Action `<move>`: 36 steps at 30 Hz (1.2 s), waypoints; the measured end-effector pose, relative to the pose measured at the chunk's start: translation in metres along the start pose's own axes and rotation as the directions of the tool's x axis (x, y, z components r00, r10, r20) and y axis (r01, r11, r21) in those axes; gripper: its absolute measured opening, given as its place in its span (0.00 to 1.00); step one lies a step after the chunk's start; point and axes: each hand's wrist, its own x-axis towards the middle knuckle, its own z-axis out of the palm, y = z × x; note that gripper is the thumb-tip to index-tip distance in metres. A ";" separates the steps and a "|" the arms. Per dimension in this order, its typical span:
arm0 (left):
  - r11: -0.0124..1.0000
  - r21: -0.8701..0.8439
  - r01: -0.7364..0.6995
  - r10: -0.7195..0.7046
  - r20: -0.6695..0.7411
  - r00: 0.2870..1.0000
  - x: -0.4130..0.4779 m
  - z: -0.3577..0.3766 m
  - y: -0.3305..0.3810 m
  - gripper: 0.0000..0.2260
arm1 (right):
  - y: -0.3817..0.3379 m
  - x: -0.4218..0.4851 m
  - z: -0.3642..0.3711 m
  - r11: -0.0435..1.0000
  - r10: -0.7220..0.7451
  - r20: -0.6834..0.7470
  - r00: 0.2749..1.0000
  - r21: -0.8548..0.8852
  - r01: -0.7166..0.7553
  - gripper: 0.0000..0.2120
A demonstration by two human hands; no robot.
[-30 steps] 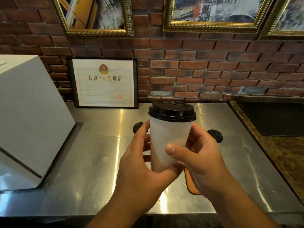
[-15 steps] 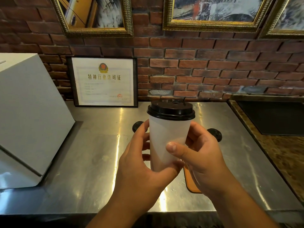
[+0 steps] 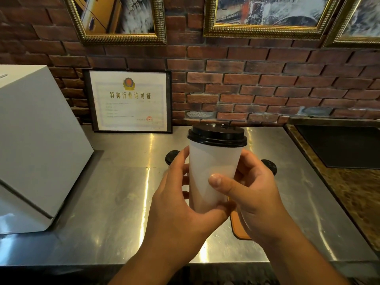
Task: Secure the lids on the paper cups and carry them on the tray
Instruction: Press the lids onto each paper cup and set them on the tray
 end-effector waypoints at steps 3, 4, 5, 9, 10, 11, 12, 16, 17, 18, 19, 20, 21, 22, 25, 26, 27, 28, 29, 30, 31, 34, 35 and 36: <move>1.000 -0.002 0.009 -0.009 -0.001 1.000 -0.001 0.001 -0.001 0.46 | 0.001 -0.001 0.000 1.000 0.006 0.001 1.000 0.002 -0.006 0.33; 1.000 0.005 0.008 -0.008 -0.003 1.000 -0.001 0.001 -0.001 0.46 | 0.001 -0.001 -0.001 1.000 0.011 0.006 1.000 0.006 -0.011 0.33; 1.000 0.010 0.007 -0.007 -0.006 1.000 -0.001 0.001 -0.002 0.46 | 0.001 -0.002 -0.001 1.000 0.014 0.012 1.000 0.009 -0.014 0.33; 1.000 -0.001 0.007 -0.007 -0.001 1.000 -0.002 0.000 0.000 0.45 | -0.001 -0.003 -0.003 1.000 -0.008 0.021 1.000 -0.004 0.009 0.32; 1.000 -0.003 0.008 -0.008 0.002 1.000 -0.002 0.000 0.001 0.44 | -0.002 -0.004 -0.003 1.000 -0.017 0.013 1.000 -0.013 0.018 0.32; 1.000 0.000 0.010 -0.010 0.003 1.000 -0.002 0.000 0.001 0.44 | -0.002 -0.004 -0.003 1.000 -0.025 0.005 1.000 -0.019 0.025 0.32; 1.000 0.003 0.011 -0.011 0.002 1.000 -0.002 0.000 0.001 0.44 | -0.002 -0.004 -0.004 0.999 -0.032 -0.001 0.999 -0.021 0.032 0.33; 1.000 0.007 0.009 -0.009 -0.002 1.000 -0.003 0.001 0.000 0.44 | 0.000 -0.004 -0.004 0.999 -0.034 0.000 0.999 -0.028 0.034 0.34; 1.000 0.008 0.007 -0.007 -0.004 1.000 -0.003 0.000 -0.001 0.44 | 0.000 -0.004 -0.004 0.999 -0.031 0.011 0.999 -0.031 0.031 0.34; 1.000 0.011 0.006 -0.006 -0.006 1.000 -0.002 0.000 -0.001 0.44 | 0.000 -0.003 -0.004 0.999 -0.027 0.030 0.999 -0.032 0.028 0.33; 1.000 0.016 0.005 -0.005 -0.007 1.000 -0.002 0.000 -0.002 0.44 | -0.001 -0.003 -0.004 0.999 -0.023 0.054 0.998 -0.027 0.025 0.32; 1.000 0.020 0.003 -0.003 -0.006 1.000 -0.002 0.000 -0.002 0.44 | -0.002 -0.003 -0.004 1.000 -0.021 0.076 0.997 -0.021 0.023 0.31; 1.000 0.024 0.002 -0.002 -0.004 1.000 -0.001 -0.001 -0.003 0.44 | -0.002 -0.003 -0.004 1.000 -0.023 0.087 0.996 -0.019 0.025 0.31; 1.000 0.027 0.000 0.000 -0.002 1.000 -0.001 -0.001 -0.003 0.45 | -0.003 -0.003 -0.004 0.999 -0.029 0.086 0.996 -0.021 0.031 0.31; 0.999 0.041 -0.009 0.009 0.004 1.000 -0.001 -0.002 -0.002 0.46 | -0.001 -0.004 -0.003 0.998 -0.047 0.053 0.997 -0.035 0.049 0.32; 0.999 0.045 -0.011 0.010 0.004 1.000 0.000 -0.002 -0.002 0.46 | -0.001 -0.004 -0.003 0.998 -0.051 0.046 0.998 -0.039 0.053 0.33; 0.999 0.049 -0.010 0.010 0.002 1.000 0.000 -0.003 -0.003 0.45 | 0.000 -0.004 -0.003 0.998 -0.052 0.042 0.998 -0.040 0.054 0.34; 0.998 0.054 -0.009 0.009 0.002 1.000 0.000 -0.003 -0.003 0.45 | 0.000 -0.004 -0.002 0.998 -0.053 0.044 0.998 -0.037 0.055 0.34; 0.998 0.059 -0.009 0.009 0.001 1.000 0.001 -0.002 -0.004 0.45 | -0.001 -0.003 -0.002 0.998 -0.053 0.052 0.997 -0.033 0.055 0.34; 0.998 0.063 -0.009 0.010 -0.002 1.000 0.001 -0.002 -0.004 0.45 | -0.001 -0.003 -0.002 0.998 -0.052 0.065 0.997 -0.030 0.054 0.33; 0.998 0.068 -0.011 0.011 -0.004 1.000 0.001 -0.003 -0.005 0.45 | -0.002 -0.003 -0.002 0.998 -0.050 0.080 0.996 -0.024 0.052 0.32; 0.998 0.060 -0.020 0.020 0.006 1.000 0.000 -0.003 -0.005 0.47 | -0.003 -0.004 -0.002 0.999 -0.051 0.094 0.994 -0.005 0.052 0.32; 0.998 0.053 -0.021 0.021 0.011 1.000 0.000 -0.003 -0.005 0.47 | -0.003 -0.004 -0.002 0.998 -0.055 0.087 0.995 -0.003 0.055 0.34; 0.998 0.052 -0.021 0.021 0.013 1.000 0.000 -0.003 -0.006 0.47 | -0.003 -0.004 -0.002 0.998 -0.061 0.077 0.995 -0.003 0.061 0.36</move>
